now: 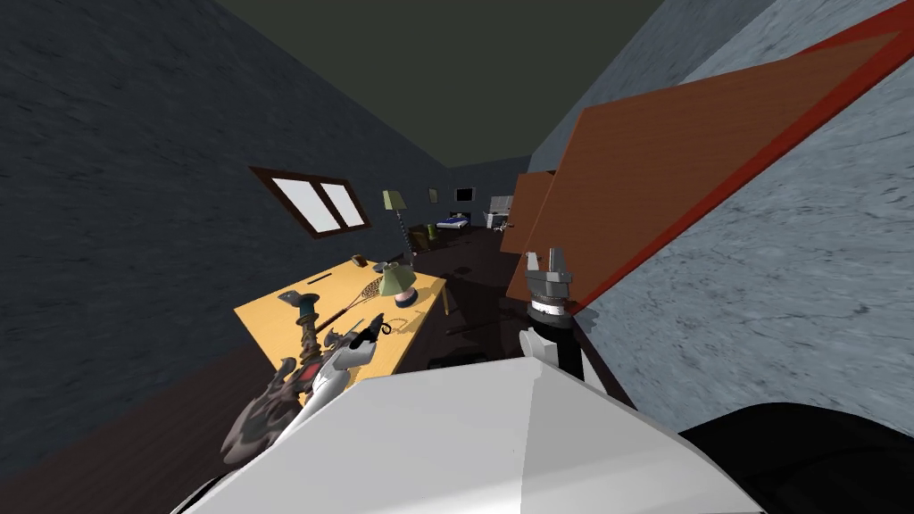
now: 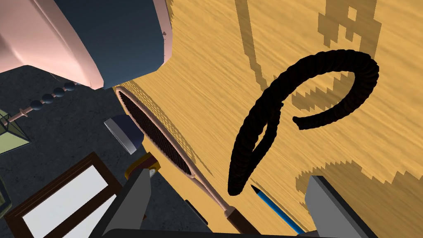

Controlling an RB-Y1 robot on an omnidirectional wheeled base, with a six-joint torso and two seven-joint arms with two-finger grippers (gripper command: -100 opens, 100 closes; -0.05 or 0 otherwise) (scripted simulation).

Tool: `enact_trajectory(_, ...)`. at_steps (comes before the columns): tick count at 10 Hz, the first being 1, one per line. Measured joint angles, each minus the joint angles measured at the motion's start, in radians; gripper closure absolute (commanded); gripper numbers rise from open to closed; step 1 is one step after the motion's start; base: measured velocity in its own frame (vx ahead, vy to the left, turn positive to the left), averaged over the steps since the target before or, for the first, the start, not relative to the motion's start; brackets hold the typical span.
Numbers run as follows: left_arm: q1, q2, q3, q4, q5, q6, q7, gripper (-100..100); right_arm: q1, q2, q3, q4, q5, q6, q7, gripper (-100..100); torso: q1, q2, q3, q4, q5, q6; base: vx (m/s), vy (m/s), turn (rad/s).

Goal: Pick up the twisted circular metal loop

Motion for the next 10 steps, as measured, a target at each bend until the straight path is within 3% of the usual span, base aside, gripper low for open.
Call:
enact_trajectory(4, -0.055, -0.021, 0.058, 0.094, -0.035, -0.025, -0.001, -100, 0.0, 0.0, 0.0, 0.0, 0.0, 0.0, 0.0, 0, 0.0, 0.0, 0.0, 0.0, 0.0, 0.0, -0.038, 0.019, -0.089)
enact_trajectory(5, -0.057, -0.021, 0.059, 0.097, -0.036, -0.026, -0.001, 100, 0.0, 0.0, 0.0, 0.0, 0.0, 0.0, 0.0, 0, -0.001, -0.001, -0.001, 0.0, 0.0, 0.0, 0.0, 0.0, 0.0)
enact_trajectory(9, -0.056, -0.021, 0.06, 0.097, -0.035, -0.026, 0.0, 100, 0.0, 0.0, 0.0, 0.0, 0.0, 0.0, 0.0, 0, -0.002, -0.003, -0.002, -0.001, -0.001, 0.0, 0.0, 0.0, 0.0)
enact_trajectory(10, -0.056, -0.021, 0.06, 0.097, -0.035, -0.026, 0.0, 0, 0.0, 0.0, 0.0, 0.0, 0.0, 0.0, 0.0, 0, -0.002, -0.003, -0.002, -0.001, -0.001, 0.0, 0.0, 0.0, 0.0)
